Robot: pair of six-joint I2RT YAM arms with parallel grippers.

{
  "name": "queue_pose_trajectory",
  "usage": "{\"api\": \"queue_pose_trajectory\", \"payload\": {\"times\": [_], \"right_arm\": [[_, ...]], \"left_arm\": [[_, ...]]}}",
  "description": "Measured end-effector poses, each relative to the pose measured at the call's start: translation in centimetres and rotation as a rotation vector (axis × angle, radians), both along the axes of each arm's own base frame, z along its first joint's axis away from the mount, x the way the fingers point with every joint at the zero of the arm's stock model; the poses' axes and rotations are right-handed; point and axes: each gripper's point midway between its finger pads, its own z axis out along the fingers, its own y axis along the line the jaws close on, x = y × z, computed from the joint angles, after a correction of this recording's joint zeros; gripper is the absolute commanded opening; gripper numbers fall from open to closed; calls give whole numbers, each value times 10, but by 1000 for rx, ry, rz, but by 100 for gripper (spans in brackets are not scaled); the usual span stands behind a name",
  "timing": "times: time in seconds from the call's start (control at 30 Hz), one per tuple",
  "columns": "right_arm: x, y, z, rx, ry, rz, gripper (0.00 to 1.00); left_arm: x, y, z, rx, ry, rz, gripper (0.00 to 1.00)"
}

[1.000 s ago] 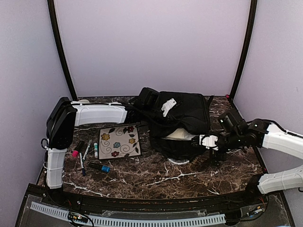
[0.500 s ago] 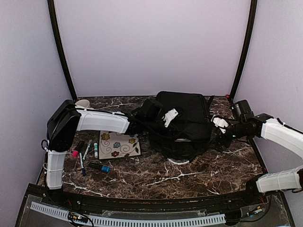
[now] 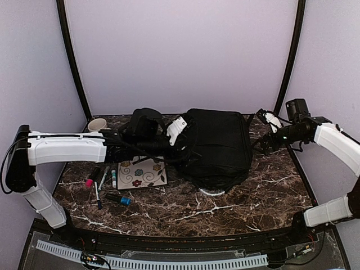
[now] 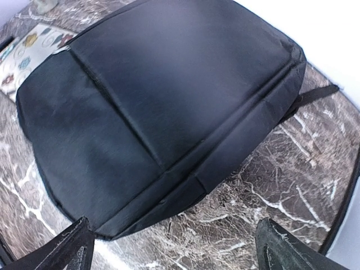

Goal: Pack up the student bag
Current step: Place the largest pocket in the student bag, then rotate the student bag at the center of the board.

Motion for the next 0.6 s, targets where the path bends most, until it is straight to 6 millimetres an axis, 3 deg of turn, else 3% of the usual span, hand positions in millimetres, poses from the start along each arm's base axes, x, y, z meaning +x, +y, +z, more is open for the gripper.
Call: {"api": "queue_pose_trajectory", "payload": {"times": [0.13, 0.4, 0.5, 0.6], "right_arm": [[23, -9, -18, 54, 106, -61, 100], [60, -10, -82, 184, 394, -73, 96], [58, -3, -100, 225, 467, -56, 89], [60, 2, -113, 258, 518, -45, 84]], "left_arm": [[18, 21, 6, -31, 37, 119, 99], [110, 103, -38, -98, 295, 473, 88], [124, 107, -67, -110, 389, 494, 86], [126, 94, -102, -109, 492, 451, 84]]}}
